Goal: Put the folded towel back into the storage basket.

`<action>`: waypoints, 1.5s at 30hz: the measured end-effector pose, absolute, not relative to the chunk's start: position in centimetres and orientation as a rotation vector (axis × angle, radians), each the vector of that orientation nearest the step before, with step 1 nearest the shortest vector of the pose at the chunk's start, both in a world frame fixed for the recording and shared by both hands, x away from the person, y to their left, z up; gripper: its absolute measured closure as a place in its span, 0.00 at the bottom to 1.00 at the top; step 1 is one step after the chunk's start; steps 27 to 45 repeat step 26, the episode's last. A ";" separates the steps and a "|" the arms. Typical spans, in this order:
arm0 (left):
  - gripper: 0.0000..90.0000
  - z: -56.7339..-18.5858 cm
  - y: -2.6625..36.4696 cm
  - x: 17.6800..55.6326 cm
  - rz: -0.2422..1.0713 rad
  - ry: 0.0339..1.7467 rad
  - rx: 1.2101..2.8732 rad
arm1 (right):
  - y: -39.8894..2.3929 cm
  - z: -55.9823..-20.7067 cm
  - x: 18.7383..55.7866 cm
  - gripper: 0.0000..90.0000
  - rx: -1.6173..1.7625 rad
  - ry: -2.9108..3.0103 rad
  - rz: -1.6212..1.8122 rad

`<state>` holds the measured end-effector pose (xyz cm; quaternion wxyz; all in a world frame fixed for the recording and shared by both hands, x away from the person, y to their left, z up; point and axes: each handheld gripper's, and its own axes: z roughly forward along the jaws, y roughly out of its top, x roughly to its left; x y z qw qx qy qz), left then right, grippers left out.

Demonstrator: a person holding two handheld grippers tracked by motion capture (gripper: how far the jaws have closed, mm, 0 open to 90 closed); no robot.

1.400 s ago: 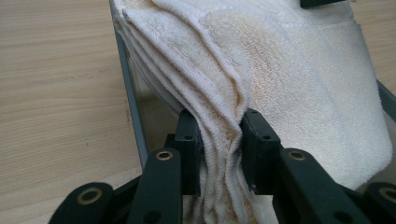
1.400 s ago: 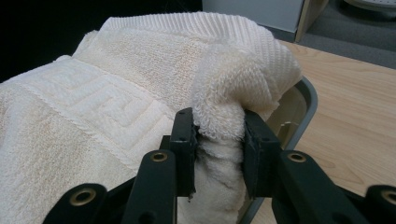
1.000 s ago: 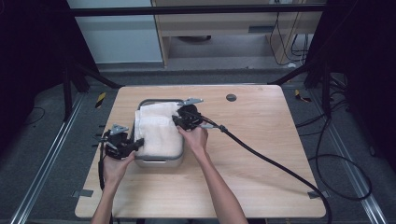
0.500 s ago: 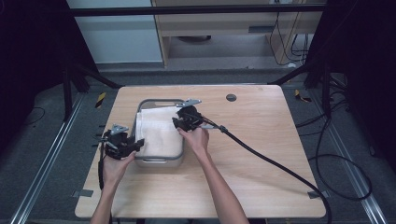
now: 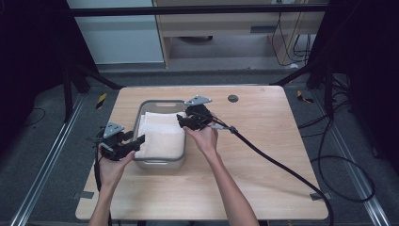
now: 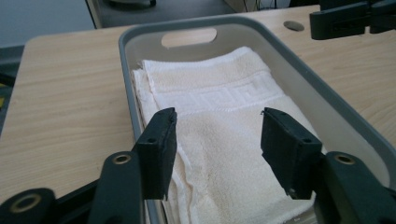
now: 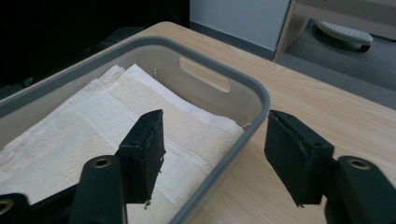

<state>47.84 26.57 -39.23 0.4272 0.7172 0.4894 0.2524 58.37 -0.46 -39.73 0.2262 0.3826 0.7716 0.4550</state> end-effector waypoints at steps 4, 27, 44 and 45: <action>0.42 -39.0 26.2 47.4 0.645 1.195 1.795 | -2.8 -38.6 57.3 0.31 1.055 2.086 1.289; 0.27 -40.6 25.3 45.5 0.656 1.103 1.818 | -18.4 -39.5 50.1 0.16 1.145 2.014 1.350; 0.27 -40.6 25.3 45.5 0.656 1.103 1.818 | -18.4 -39.5 50.1 0.16 1.145 2.014 1.350; 0.27 -40.6 25.3 45.5 0.656 1.103 1.818 | -18.4 -39.5 50.1 0.16 1.145 2.014 1.350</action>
